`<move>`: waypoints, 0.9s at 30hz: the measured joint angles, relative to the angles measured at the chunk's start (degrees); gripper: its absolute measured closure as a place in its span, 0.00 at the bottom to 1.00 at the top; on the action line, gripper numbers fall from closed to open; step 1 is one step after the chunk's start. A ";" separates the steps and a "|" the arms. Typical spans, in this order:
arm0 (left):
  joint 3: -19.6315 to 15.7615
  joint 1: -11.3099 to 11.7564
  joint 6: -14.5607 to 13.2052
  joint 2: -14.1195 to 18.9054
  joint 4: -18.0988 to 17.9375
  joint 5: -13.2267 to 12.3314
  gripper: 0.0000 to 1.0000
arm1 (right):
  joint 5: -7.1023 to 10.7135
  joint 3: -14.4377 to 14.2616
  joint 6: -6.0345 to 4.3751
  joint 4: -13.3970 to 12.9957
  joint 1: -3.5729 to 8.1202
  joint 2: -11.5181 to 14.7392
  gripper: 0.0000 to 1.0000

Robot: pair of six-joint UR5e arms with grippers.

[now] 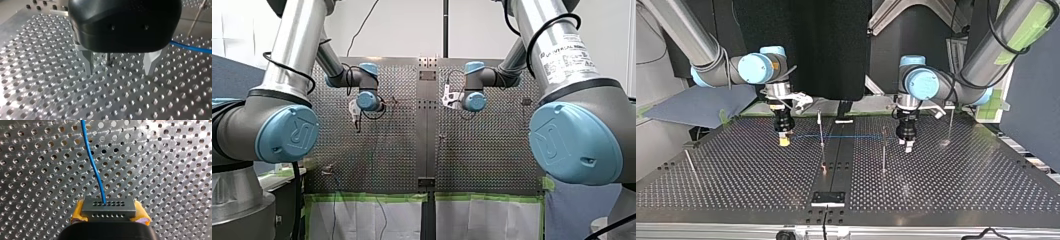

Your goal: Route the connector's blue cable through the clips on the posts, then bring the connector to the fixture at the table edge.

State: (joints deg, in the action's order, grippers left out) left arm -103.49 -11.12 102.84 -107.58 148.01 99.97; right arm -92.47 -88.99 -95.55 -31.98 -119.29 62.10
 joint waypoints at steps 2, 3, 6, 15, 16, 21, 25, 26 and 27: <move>-0.01 -0.18 0.44 0.09 0.58 -0.85 0.00 | 0.00 0.00 0.00 0.12 -0.01 -0.03 1.00; -0.01 -0.27 0.57 0.11 0.94 -1.25 0.00 | 0.00 0.00 0.00 0.17 -0.03 -0.03 1.00; -0.05 -0.46 0.58 0.33 2.40 -2.85 0.00 | 0.00 0.00 0.00 0.32 -0.08 -0.06 1.00; -2.30 -0.37 2.53 3.05 3.72 -5.79 0.00 | 0.18 -0.01 0.00 0.51 -0.17 -0.08 1.00; -2.41 -0.36 2.75 3.14 3.72 -5.87 0.00 | 0.21 -0.01 0.00 0.55 -0.19 -0.08 1.00; -3.30 -0.37 3.17 3.77 4.28 -7.08 0.00 | 0.26 -0.01 0.00 0.70 -0.26 -0.08 1.00; -4.68 -0.17 3.48 5.09 4.50 -8.44 0.00 | 0.26 -0.01 0.00 0.72 -0.27 -0.08 1.00; -5.05 -0.14 3.54 5.46 4.57 -8.60 0.00 | 0.26 -0.01 0.00 0.73 -0.28 -0.09 1.00; -5.52 -0.11 3.60 5.99 4.64 -8.78 0.00 | 0.26 -0.01 0.00 0.73 -0.28 -0.09 1.00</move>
State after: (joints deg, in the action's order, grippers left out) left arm -109.02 -11.23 106.44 -101.59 152.64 91.19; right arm -92.20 -89.00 -95.55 -31.25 -119.57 62.00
